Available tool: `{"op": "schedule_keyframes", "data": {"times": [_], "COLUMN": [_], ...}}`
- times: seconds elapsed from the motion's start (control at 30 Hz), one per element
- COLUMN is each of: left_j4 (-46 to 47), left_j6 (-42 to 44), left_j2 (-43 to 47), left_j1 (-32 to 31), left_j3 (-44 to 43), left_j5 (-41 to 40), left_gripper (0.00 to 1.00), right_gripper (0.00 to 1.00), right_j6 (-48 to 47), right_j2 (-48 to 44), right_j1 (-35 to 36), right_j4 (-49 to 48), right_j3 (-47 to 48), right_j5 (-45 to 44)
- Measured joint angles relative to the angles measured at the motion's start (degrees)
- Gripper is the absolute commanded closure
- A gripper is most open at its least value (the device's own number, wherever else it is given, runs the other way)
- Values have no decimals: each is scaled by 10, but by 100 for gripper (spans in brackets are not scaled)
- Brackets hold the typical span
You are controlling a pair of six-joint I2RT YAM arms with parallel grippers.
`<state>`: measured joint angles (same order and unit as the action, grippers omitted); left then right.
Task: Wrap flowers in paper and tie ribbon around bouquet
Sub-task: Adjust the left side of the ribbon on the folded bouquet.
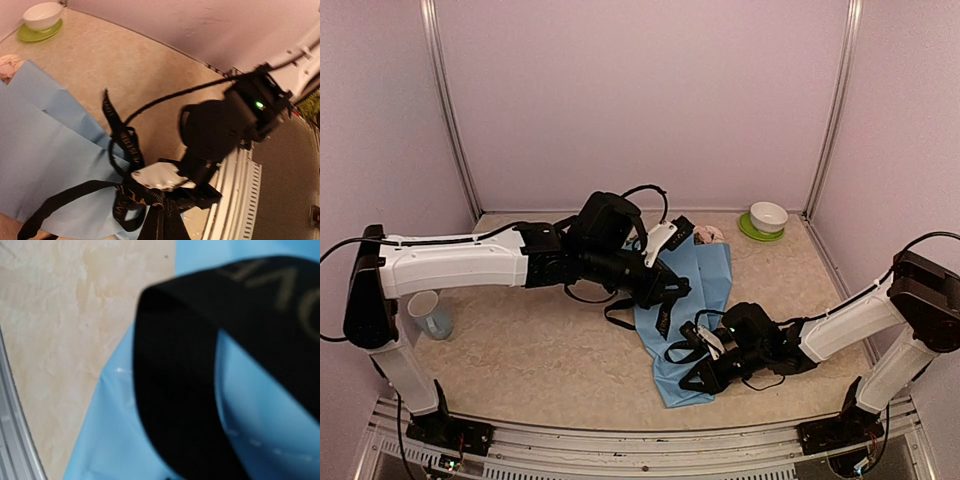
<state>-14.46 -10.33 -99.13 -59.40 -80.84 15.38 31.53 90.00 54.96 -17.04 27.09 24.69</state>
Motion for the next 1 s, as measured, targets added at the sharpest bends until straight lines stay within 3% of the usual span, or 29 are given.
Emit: {"op": "schedule_keyframes", "data": {"times": [0.23, 0.43, 0.47, 0.53, 0.57, 0.6, 0.63, 0.8, 1.0], "left_j4": [11, 69, 78, 86, 87, 89, 89, 85, 150], "left_j6": [34, -7, -17, -33, -38, -40, -43, -43, 0], "left_j2": [97, 50, 33, -10, -40, -68, -91, -161, -42], "left_j1": [-20, 43, 55, 71, 73, 71, 67, 49, 35], "left_j3": [37, 26, 23, 3, -19, -41, -60, -97, 104], "left_j5": [82, 92, 91, 82, 75, 70, 66, 40, -54], "left_gripper": [100, 100, 93, 62, 43, 14, 3, 1, 1], "right_gripper": [95, 96, 96, 96, 96, 97, 97, 98, 99], "right_j6": [1, 7, 7, 7, 7, 7, 7, 8, 9], "right_j2": [3, 3, 3, 3, 4, 5, 5, 8, 8], "right_j1": [0, 0, 0, 0, 0, 0, 0, 0, 0], "right_j4": [-2, -3, -3, -3, -2, -2, -2, -2, -2], "right_j3": [1, 1, 1, 1, 2, 2, 3, 5, 5], "right_j5": [4, 5, 5, 5, 5, 6, 6, 9, 10]}}
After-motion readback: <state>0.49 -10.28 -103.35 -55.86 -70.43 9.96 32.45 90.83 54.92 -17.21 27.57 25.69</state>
